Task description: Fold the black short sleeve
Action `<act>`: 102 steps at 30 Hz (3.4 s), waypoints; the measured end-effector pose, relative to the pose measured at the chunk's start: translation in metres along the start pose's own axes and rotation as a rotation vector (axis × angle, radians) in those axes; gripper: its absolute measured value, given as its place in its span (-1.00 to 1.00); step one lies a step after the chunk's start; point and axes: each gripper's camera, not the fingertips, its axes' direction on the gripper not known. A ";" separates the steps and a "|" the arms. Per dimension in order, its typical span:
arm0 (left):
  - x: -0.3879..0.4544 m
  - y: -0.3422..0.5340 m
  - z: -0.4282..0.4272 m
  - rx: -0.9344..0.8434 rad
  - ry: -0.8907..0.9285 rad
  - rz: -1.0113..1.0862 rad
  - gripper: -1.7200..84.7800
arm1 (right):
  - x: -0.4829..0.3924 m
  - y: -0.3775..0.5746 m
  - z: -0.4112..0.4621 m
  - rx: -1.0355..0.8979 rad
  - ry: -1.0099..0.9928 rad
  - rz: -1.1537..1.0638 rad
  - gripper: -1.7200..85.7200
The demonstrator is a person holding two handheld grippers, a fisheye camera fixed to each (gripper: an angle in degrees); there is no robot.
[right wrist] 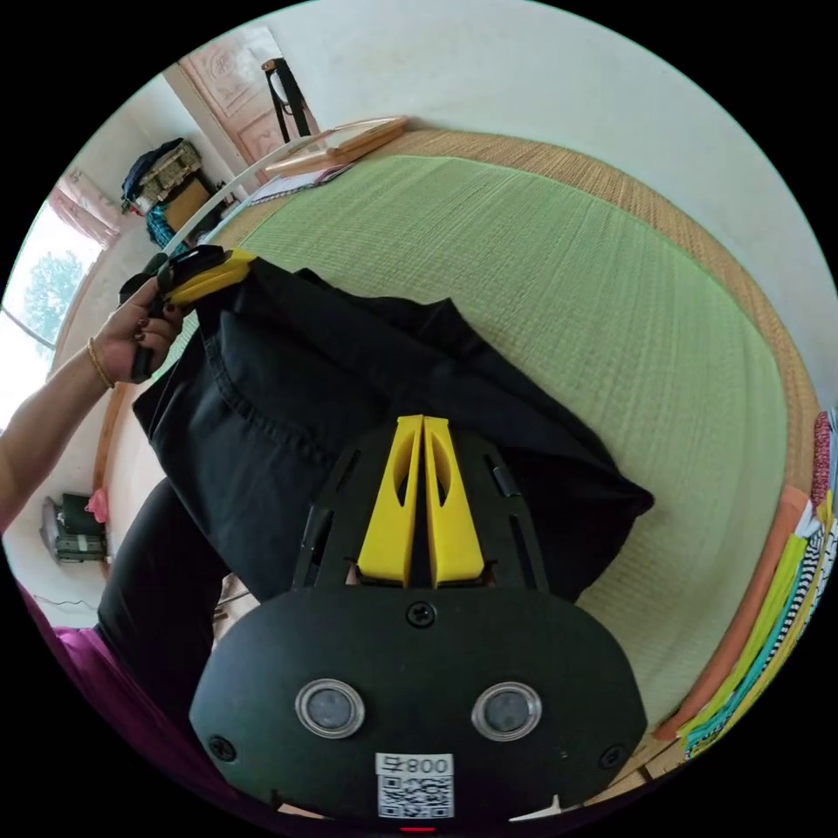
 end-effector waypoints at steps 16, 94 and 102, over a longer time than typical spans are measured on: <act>0.020 -0.011 -0.006 -0.017 -0.097 0.081 -0.85 | 0.058 -0.021 -0.025 0.079 0.038 0.053 -0.97; -0.032 0.018 0.040 -0.116 -0.111 0.045 -0.89 | 0.183 0.053 0.138 0.026 -0.585 0.308 -0.95; -0.025 0.004 0.030 -0.049 -0.051 0.079 -0.89 | 0.186 0.039 0.124 0.100 -0.628 0.316 -0.95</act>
